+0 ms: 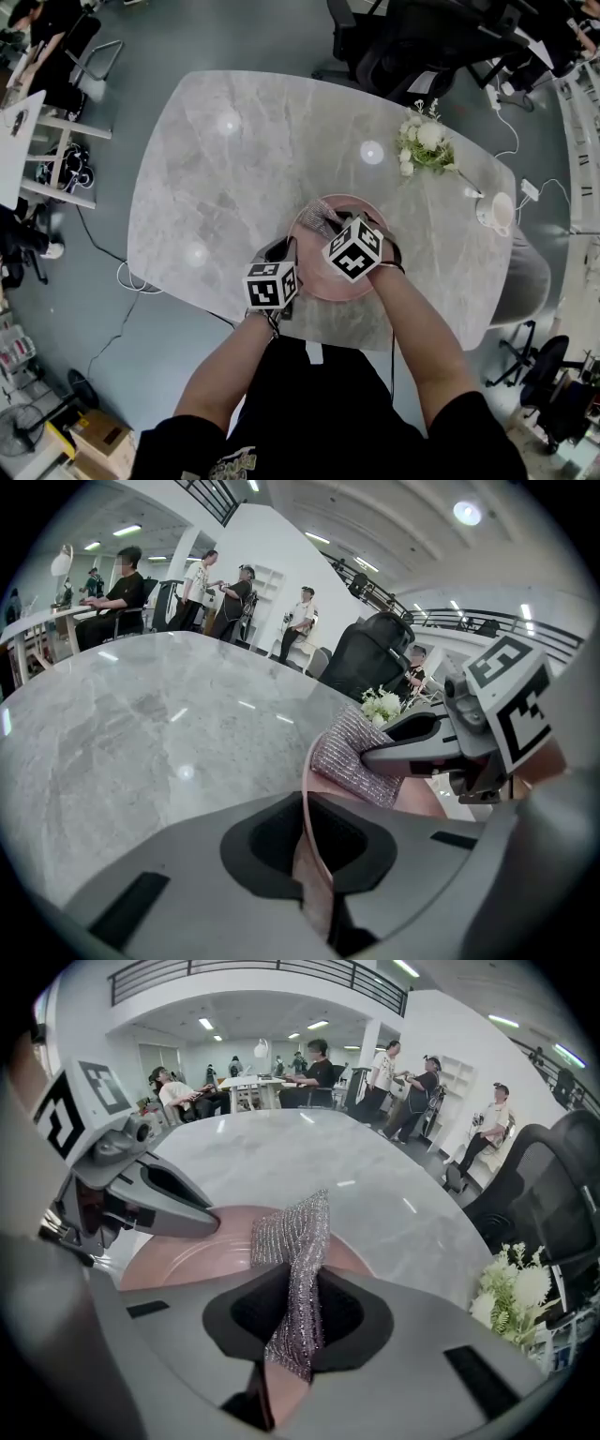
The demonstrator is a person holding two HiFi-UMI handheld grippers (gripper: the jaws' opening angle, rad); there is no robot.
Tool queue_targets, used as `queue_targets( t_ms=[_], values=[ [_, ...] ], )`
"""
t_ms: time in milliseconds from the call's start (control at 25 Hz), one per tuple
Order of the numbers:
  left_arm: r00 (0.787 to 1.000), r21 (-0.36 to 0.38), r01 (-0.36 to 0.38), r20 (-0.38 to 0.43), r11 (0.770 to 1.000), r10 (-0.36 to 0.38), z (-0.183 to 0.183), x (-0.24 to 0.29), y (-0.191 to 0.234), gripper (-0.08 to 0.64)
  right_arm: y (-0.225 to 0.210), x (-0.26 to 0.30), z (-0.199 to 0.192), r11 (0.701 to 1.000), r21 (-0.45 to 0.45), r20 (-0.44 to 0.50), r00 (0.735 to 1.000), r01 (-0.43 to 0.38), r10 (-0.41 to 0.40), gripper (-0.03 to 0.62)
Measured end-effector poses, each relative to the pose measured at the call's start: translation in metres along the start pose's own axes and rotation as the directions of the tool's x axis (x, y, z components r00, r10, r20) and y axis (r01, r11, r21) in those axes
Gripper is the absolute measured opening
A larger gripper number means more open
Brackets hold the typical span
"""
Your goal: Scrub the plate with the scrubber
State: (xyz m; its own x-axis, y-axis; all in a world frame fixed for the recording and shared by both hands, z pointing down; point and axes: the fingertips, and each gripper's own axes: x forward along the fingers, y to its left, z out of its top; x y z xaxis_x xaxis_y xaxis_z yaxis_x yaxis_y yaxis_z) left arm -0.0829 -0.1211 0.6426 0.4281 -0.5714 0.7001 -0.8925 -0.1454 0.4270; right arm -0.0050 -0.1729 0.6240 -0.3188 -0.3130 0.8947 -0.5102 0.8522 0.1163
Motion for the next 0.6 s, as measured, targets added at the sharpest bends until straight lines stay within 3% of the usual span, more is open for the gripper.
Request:
queue_targets(
  t_ms=[320, 600],
  values=[
    [1.000, 0.003, -0.006, 0.008, 1.000, 0.006, 0.000, 0.000, 0.000, 0.026, -0.039, -0.005, -0.015, 0.994, 0.022, -0.056, 0.993, 0.106, -0.104, 0.078],
    [1.000, 0.005, -0.014, 0.011, 1.000, 0.014, -0.001, 0.000, 0.000, 0.026, -0.056, -0.013, -0.031, 0.989, 0.014, -0.083, 0.986, 0.149, -0.147, 0.077]
  ],
)
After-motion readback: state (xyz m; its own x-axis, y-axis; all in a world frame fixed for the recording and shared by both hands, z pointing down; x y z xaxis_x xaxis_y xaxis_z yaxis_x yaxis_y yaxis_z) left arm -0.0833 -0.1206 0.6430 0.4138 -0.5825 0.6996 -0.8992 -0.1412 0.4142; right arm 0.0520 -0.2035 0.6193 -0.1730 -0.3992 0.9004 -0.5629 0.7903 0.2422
